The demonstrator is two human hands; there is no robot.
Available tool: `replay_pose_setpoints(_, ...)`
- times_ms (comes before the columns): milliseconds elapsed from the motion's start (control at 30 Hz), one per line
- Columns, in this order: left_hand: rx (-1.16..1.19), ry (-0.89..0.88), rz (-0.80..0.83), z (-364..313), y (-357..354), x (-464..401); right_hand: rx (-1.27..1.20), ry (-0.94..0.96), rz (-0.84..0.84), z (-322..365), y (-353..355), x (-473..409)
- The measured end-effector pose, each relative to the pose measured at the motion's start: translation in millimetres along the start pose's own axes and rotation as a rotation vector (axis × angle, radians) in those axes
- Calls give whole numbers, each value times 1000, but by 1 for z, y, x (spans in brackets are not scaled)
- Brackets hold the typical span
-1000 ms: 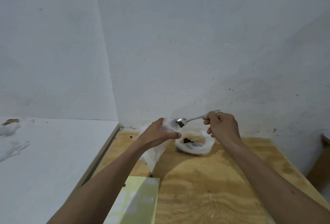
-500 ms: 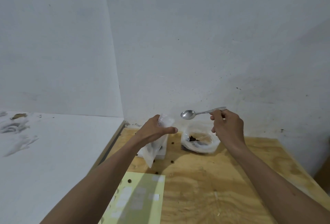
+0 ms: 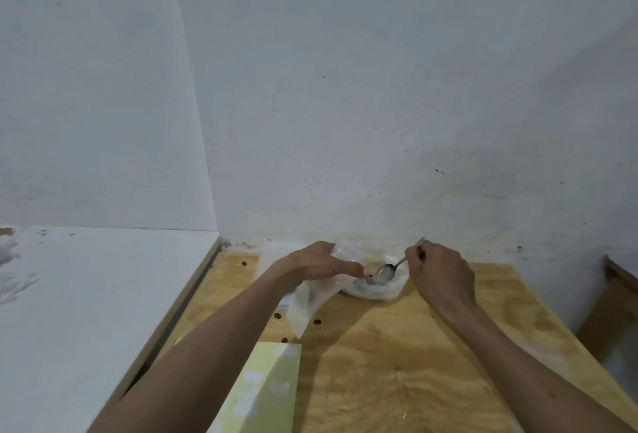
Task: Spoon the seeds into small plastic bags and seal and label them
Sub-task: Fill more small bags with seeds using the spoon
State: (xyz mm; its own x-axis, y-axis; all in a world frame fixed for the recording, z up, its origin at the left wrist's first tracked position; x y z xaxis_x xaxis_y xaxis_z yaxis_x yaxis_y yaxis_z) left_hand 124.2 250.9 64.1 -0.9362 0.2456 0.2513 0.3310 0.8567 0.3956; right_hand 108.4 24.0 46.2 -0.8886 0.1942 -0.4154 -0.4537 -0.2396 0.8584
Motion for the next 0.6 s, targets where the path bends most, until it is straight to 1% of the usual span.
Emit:
replay_pose_setpoints(67, 5, -16, -12, -1, -3, -8, 6, -46, 35, 1, -5, 2)
replay_pose_setpoints(200, 80, -73, -94, -9, -3, -15, -47, -193, 78, 1, -12, -1)
replay_pose_setpoints(300, 95, -125, -76, -14, -3, -19, -159, -331, 115, -4, -21, -2)
replay_pose_setpoints(433, 2, -163, -59, -17, -6, -17, -363, -490, 197, -10, -33, 0)
replay_pose_setpoints(533, -71, -149, -59, -13, -4, -14, -485, -548, 242, -13, -36, 3)
replay_pose_setpoints(600, -80, -123, -69, -5, 0, -15, -521, -560, 232, -16, -35, 4)
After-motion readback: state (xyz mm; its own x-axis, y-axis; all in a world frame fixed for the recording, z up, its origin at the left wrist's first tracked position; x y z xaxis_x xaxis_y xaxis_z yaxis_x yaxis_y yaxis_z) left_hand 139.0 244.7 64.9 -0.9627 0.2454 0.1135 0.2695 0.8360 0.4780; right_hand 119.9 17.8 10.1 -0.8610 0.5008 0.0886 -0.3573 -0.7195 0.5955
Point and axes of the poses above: each hand's wrist, its own x-axis away from the middle knuckle, its own y-axis out of the back of the hand, z = x × y, the point moved 1 cm from there along -x, towards the middle knuckle, and after that the axes turned 10 degrees about x, right-handed, at the moved point
